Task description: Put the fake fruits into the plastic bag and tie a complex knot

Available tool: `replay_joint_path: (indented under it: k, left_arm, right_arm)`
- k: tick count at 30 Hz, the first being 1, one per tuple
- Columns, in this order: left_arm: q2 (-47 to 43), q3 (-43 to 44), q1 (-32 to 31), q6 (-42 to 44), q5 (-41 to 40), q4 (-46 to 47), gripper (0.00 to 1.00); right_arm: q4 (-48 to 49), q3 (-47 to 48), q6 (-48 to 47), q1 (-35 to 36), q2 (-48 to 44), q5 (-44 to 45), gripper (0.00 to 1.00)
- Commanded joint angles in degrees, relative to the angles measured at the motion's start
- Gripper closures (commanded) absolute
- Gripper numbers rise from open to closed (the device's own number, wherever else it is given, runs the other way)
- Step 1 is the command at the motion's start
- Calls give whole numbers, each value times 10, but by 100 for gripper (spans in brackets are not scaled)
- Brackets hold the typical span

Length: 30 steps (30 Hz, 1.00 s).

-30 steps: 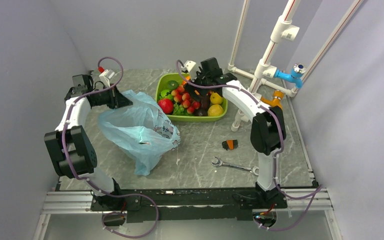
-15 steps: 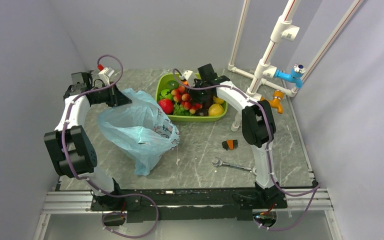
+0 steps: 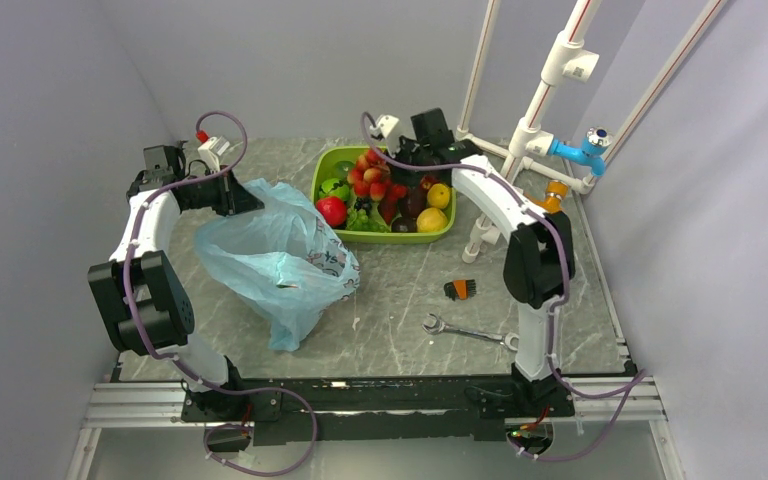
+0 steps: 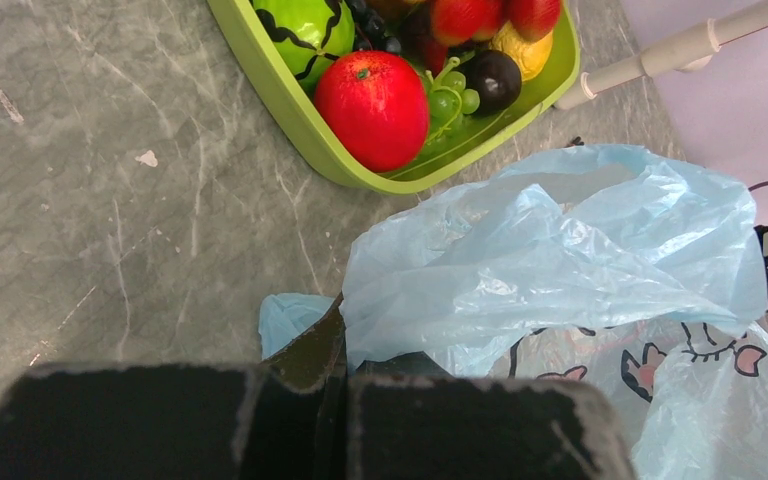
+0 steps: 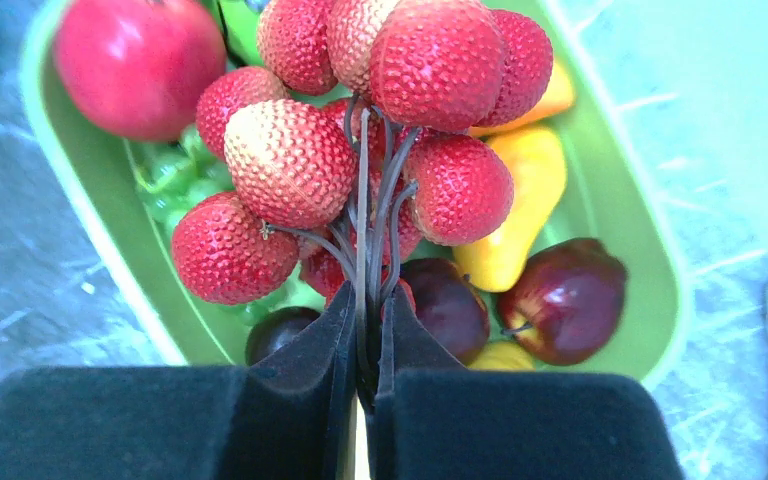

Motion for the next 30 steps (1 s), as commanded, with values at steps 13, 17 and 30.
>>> replay_joint_path:
  k: [13, 17, 30]
  left_arm:
    - [-18, -3, -3, -20, 12, 17, 100]
    - [-21, -2, -4, -31, 15, 26, 100]
    - [-40, -21, -4, -52, 24, 50, 100]
  right_arm:
    - [141, 86, 179, 83, -178, -179, 100]
    - [153, 53, 115, 156, -185, -188, 100]
    - [68, -61, -85, 283, -123, -164, 100]
